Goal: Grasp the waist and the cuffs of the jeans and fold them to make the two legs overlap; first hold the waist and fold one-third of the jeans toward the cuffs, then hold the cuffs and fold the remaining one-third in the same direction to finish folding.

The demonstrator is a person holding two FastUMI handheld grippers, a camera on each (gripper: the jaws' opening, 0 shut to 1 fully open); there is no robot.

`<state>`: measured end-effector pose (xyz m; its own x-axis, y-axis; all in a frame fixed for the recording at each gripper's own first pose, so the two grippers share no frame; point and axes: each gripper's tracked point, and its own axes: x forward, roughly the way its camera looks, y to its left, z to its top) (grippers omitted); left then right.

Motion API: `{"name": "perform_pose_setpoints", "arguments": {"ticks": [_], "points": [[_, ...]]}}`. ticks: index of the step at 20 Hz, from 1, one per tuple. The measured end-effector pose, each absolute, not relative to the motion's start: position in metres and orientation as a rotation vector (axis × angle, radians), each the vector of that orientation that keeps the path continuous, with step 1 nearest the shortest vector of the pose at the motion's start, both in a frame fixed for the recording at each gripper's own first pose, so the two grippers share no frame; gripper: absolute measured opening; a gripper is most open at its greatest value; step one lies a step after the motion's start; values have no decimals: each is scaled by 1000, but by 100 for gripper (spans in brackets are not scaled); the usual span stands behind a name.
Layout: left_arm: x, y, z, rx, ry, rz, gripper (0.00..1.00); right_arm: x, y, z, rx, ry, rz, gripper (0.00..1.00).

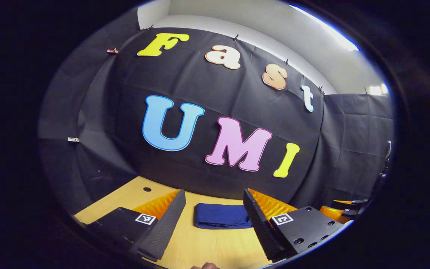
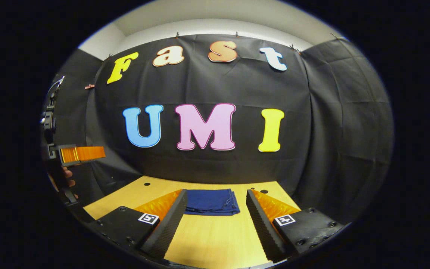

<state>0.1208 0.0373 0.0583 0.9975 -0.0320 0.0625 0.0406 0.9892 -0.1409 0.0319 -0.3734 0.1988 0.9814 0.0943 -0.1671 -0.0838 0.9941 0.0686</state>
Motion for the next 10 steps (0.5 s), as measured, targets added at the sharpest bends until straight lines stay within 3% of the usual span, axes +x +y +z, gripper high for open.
{"name": "perform_pose_setpoints", "arguments": {"ticks": [10], "points": [[124,7,60,-82,-60,18,96,50,-423,213,80,151,72,96]]}}
